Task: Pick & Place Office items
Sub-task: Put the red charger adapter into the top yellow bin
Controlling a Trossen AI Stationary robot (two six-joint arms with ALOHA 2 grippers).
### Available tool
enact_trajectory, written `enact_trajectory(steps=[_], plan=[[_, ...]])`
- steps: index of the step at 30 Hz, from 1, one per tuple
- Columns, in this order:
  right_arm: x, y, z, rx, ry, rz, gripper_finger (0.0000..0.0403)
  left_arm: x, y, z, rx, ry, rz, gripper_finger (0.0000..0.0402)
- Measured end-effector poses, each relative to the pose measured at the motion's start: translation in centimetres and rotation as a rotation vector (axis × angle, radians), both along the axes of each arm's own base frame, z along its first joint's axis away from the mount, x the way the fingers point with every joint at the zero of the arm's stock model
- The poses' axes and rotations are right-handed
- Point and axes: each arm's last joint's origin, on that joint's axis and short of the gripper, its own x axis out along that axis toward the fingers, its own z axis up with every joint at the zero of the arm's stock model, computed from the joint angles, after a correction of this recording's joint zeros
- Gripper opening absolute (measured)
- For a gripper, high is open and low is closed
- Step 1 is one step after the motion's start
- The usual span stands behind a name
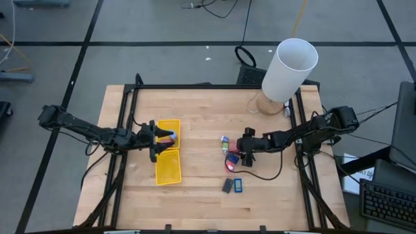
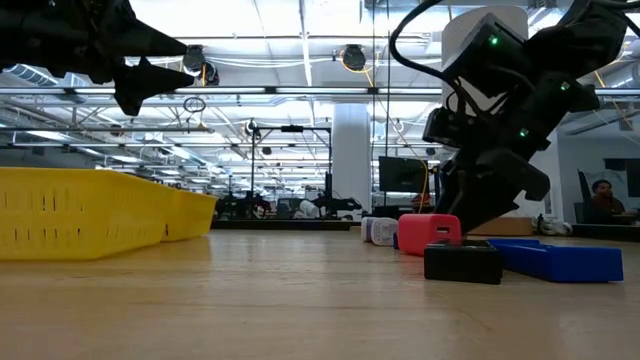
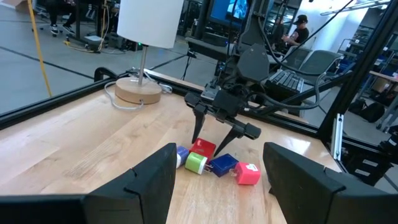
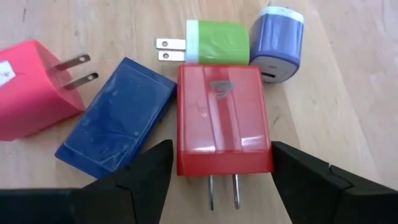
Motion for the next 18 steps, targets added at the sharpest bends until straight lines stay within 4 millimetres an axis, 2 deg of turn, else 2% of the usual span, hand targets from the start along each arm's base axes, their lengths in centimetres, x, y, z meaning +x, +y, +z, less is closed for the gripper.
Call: enact_trajectory(steps=[7, 18], plan=[[0.01, 0.00, 0.01, -0.001, -0.001, -0.001, 0.0251, 0.00, 0.00, 0.00, 0.000, 0.000, 0.000, 0.0243], [0.03, -0.01, 0.02, -0.002, -0.004, -0.002, 0.0215, 0.00, 0.00, 0.00, 0.002, 0.000, 0.000, 0.0243]])
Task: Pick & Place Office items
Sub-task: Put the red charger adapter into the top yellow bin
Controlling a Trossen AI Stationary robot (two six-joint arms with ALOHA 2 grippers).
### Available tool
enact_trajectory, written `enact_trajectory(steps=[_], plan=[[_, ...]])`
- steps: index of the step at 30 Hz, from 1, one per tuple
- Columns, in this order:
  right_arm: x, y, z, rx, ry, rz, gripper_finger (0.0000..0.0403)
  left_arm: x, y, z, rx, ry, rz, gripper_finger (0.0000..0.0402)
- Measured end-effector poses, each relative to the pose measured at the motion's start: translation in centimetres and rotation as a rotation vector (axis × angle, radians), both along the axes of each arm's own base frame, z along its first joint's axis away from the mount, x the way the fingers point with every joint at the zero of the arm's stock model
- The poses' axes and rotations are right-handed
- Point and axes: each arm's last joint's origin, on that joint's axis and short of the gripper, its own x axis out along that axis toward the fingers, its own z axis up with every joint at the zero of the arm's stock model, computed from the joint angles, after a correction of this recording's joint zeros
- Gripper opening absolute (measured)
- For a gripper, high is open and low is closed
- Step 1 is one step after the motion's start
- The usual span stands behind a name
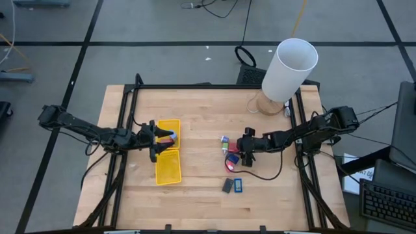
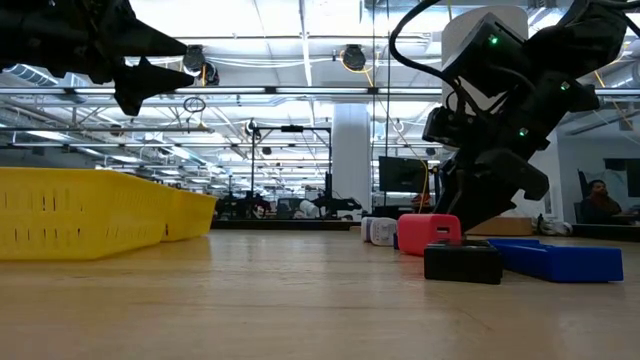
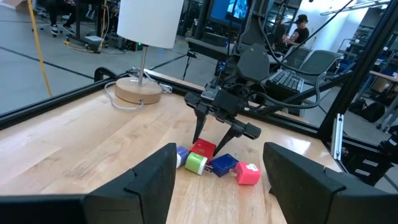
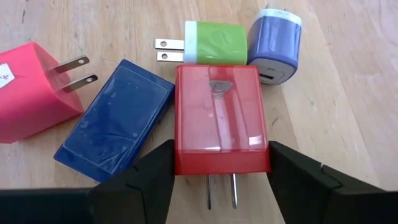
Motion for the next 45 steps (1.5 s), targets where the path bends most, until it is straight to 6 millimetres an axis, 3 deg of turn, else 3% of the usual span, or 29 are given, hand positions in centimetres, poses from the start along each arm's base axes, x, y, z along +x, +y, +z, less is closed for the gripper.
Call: enact_trajectory(steps=[6, 25, 38, 45], plan=[[0.0, 0.0, 0.0, 0.001, 0.003, 0.000, 0.0227, 0.0, 0.0, 0.0, 0.001, 0.000, 0.000, 0.0243], [-0.2, 0.0, 0.2, -0.018, 0.015, 0.023, 0.0211, 0.0, 0.0, -0.1, 0.003, 0.006, 0.000, 0.0243], [-1.3, 0.0, 3.8, -0.006, -0.108, 0.024, 0.0213, 0.0, 0.0, 0.1, -0.052, -0.012, 0.003, 0.0243], [-1.2, 0.7, 4.5, -0.013, -0.168, 0.069, 0.0213, 0.0, 0.0, 0.1, -0.072, -0.018, 0.003, 0.0243]])
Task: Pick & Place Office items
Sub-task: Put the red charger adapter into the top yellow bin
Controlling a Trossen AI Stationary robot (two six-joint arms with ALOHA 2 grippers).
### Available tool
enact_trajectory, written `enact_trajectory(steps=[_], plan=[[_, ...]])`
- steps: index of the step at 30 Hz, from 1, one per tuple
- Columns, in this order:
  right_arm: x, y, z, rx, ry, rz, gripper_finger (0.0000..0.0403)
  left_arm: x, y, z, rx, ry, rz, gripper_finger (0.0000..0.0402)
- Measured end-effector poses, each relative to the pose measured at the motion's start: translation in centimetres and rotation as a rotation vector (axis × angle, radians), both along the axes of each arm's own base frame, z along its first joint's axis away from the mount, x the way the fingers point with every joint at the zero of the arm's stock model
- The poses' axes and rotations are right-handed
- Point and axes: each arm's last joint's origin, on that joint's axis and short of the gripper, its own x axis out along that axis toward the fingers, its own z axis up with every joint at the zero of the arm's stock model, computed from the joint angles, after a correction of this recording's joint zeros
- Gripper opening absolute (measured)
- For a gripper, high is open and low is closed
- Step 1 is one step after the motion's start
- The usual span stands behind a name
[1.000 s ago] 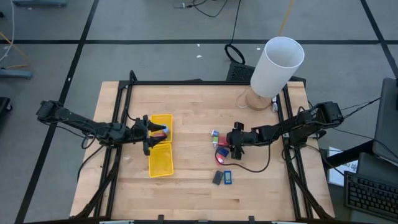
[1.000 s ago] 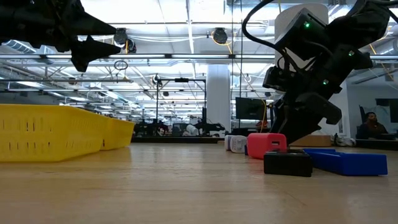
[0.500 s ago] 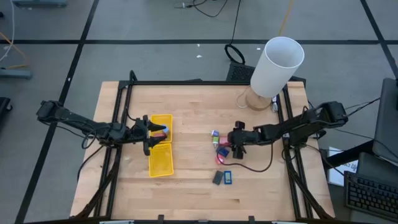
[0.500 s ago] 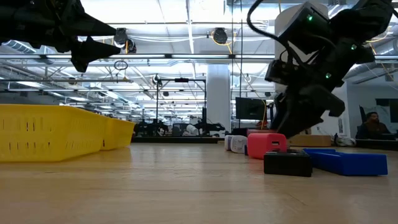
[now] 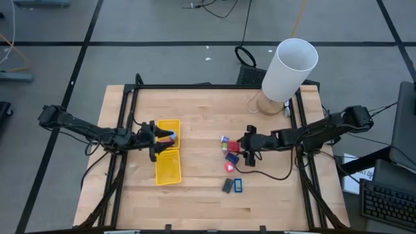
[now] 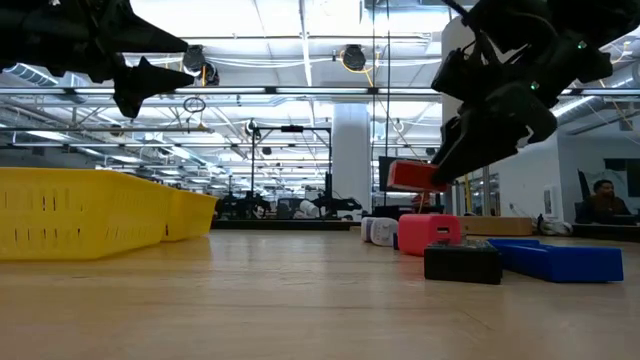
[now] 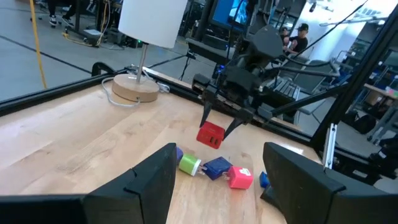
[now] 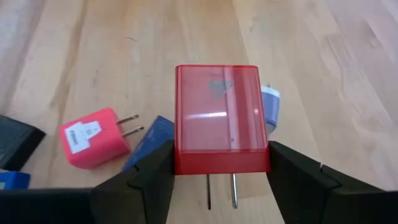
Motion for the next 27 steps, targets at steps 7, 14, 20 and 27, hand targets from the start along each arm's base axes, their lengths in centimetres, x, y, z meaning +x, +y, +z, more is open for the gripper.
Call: enact_trajectory(steps=[7, 14, 20, 27], plan=[[0.6, 0.6, 0.8, -0.019, -0.100, 0.046, 0.0213, 0.4, -0.1, -0.3, -0.068, 0.000, 0.003, 0.0243], [1.0, 1.2, 1.7, -0.048, -0.206, 0.096, 0.0213, 1.9, -0.5, -1.0, -0.087, -0.013, 0.028, 0.0243], [1.1, 1.8, 2.1, -0.077, -0.245, 0.136, 0.0213, 3.4, -0.9, -1.5, -0.091, -0.017, 0.029, 0.0243], [1.2, 1.8, 2.2, -0.111, -0.260, 0.120, 0.0213, 6.3, -1.8, -1.1, -0.077, 0.030, 0.030, 0.0243]])
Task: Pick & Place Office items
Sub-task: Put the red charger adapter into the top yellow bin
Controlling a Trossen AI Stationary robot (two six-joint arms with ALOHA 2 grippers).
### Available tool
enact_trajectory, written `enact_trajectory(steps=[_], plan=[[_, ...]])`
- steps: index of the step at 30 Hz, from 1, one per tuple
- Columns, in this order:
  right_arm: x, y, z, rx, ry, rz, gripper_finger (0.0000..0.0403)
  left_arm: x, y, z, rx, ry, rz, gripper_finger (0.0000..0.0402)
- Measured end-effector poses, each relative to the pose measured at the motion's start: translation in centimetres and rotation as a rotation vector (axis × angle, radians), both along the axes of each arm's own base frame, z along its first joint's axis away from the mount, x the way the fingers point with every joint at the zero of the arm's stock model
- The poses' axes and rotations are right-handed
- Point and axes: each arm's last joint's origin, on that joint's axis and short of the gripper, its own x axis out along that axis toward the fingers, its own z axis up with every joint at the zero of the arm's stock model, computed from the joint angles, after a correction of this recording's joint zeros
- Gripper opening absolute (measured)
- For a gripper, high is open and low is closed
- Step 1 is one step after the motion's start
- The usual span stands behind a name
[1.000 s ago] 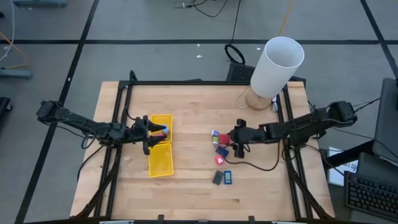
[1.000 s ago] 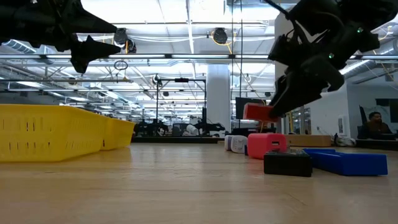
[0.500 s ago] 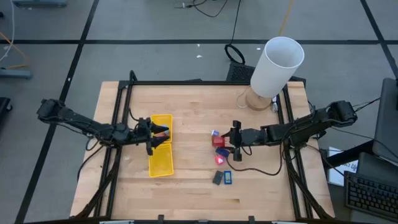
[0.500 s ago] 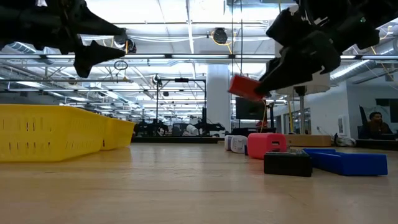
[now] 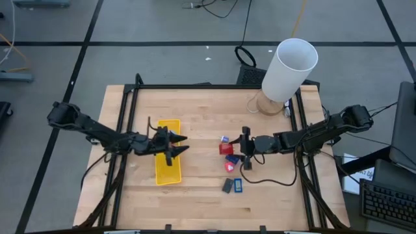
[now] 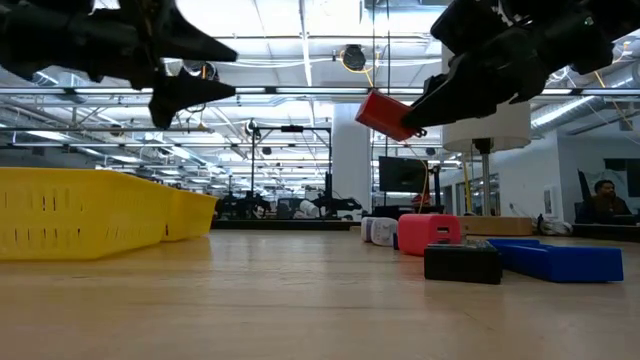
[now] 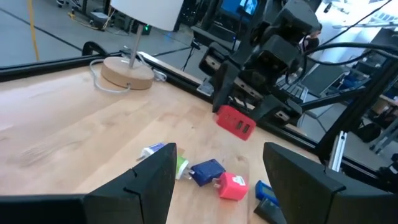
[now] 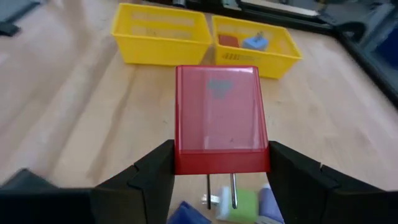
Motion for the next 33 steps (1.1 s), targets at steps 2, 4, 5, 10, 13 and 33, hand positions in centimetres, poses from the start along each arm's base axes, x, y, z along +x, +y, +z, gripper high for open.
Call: enact_trajectory(steps=[2, 4, 5, 10, 13, 33], plan=[[0.0, 0.1, 0.0, -0.035, -0.001, -0.022, 0.0213, 1.0, -0.3, 0.3, 0.000, 0.002, 0.000, 0.0243], [-0.1, 0.2, 0.0, -0.075, -0.002, -0.035, 0.0213, 2.0, -0.5, 0.7, -0.013, -0.001, 0.002, 0.0243], [-0.1, 0.4, 0.0, -0.097, -0.002, -0.039, 0.0213, 2.5, -0.6, 0.9, -0.029, -0.004, 0.004, 0.0243], [-0.4, 1.2, 0.2, -0.236, -0.014, -0.088, 0.0213, 4.7, -0.4, 1.1, -0.147, -0.005, -0.019, 0.0243], [-0.5, 1.6, 0.6, -0.315, -0.041, -0.121, 0.0213, 6.0, 0.0, 1.0, -0.211, 0.007, -0.037, 0.0243], [-0.6, 2.5, 1.0, -0.395, -0.074, -0.138, 0.0213, 13.9, 0.6, 0.8, -0.271, 0.011, -0.039, 0.0243]])
